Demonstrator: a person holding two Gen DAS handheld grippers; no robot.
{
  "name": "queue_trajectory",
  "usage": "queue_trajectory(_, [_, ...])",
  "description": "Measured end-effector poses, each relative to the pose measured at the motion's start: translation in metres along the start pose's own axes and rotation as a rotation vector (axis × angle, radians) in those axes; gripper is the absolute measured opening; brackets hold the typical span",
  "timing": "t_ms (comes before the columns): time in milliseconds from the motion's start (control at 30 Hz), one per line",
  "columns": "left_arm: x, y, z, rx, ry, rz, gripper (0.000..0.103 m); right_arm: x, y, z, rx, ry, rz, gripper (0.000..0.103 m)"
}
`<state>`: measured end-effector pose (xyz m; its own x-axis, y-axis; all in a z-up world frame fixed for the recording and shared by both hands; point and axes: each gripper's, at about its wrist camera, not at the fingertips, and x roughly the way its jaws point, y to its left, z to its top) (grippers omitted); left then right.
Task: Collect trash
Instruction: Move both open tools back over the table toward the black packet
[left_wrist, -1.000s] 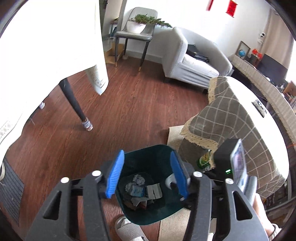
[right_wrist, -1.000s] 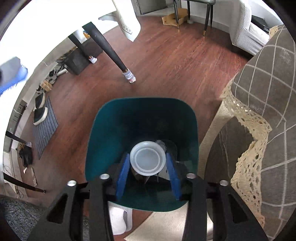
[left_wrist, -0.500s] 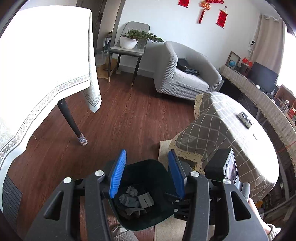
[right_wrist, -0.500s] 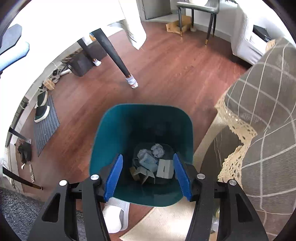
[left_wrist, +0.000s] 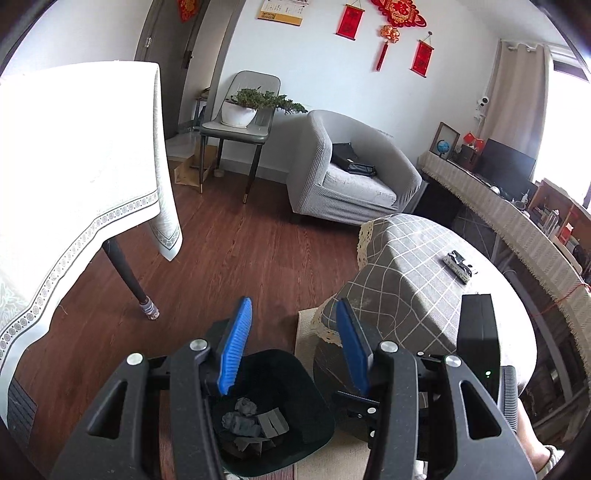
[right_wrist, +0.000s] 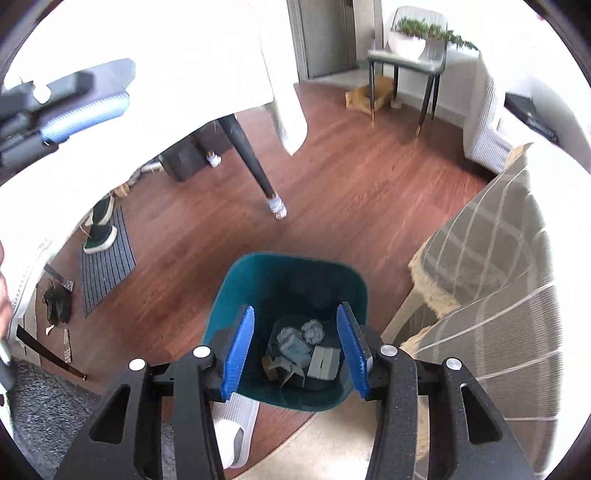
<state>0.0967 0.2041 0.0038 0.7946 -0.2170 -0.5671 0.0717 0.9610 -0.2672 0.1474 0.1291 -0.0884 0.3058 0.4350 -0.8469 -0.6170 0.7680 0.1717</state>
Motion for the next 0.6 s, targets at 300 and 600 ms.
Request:
queue_trajectory(300, [0.019,-0.046,0.018,0.032,-0.013,-0.032,0.05,-0.043,-0.038,0.008,0.001,-0.078,-0.026,0.048])
queue_trajectory(600, [0.057,-0.109,0.032,0.093,0.013,-0.086,0.055,-0.078,-0.103,0.002,0.05,-0.126,-0.08,0.048])
